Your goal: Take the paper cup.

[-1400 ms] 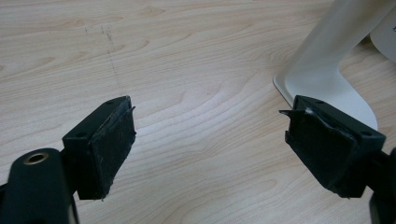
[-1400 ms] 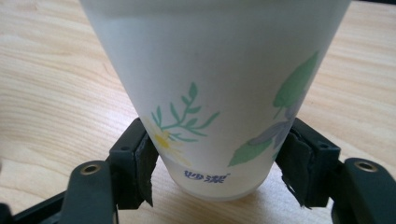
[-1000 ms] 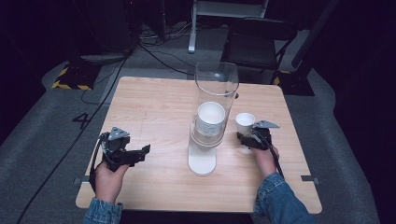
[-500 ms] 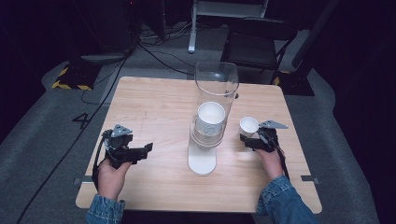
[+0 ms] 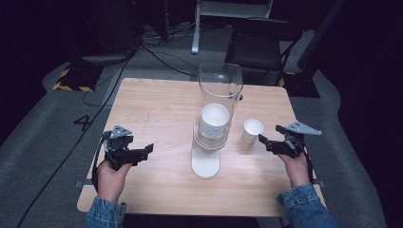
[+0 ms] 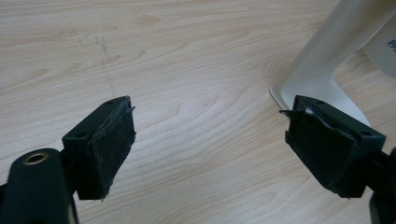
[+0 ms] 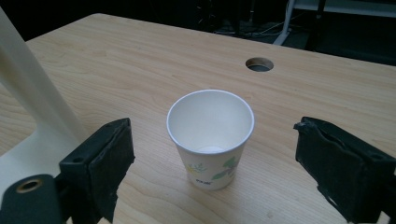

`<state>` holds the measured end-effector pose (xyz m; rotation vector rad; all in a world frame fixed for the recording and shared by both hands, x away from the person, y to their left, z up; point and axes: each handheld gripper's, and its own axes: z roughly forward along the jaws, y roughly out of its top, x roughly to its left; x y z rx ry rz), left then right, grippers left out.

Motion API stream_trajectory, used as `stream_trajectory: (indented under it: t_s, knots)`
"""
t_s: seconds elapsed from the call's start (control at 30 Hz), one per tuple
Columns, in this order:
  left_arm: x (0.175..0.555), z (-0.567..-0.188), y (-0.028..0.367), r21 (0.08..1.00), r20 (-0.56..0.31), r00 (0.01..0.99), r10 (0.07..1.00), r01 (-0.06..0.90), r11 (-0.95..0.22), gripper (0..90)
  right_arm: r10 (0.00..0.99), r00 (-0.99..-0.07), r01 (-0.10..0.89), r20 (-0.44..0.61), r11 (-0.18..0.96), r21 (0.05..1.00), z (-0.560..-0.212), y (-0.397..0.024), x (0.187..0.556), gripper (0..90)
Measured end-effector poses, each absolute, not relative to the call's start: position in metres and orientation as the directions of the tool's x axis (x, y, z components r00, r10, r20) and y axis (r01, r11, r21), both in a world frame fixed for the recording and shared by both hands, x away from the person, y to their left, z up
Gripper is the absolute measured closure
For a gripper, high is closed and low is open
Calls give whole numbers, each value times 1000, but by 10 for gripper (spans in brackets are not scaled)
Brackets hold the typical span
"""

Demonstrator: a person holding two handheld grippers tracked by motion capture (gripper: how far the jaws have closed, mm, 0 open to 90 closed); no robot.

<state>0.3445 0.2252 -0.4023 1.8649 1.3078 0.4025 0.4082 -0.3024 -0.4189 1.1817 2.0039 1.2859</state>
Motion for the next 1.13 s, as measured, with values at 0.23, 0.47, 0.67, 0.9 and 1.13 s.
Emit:
stream_trajectory:
  t_s: [0.23, 0.47, 0.67, 0.9, 1.13]
  knots:
    - [344, -402, 234, 762, -176, 396, 901, 634, -130, 157, 881, -473, 389, -16, 225, 893, -401, -323, 398, 144]
    - [344, -404, 241, 770, -146, 389, 910, 622, -143, 158, 880, -476, 445, -2, 242, 862, -394, -345, 396, 143]
    - [344, -405, 247, 775, -141, 387, 911, 616, -142, 158, 896, -444, 451, 0, 223, 865, -391, -360, 396, 142]
    - [343, -405, 250, 776, -135, 377, 917, 615, -139, 159, 931, -365, 457, 10, 170, 873, -390, -370, 396, 145]
    - [345, -405, 249, 775, -136, 370, 919, 618, -134, 159, 933, -359, 474, 37, 148, 868, -395, -372, 400, 149]
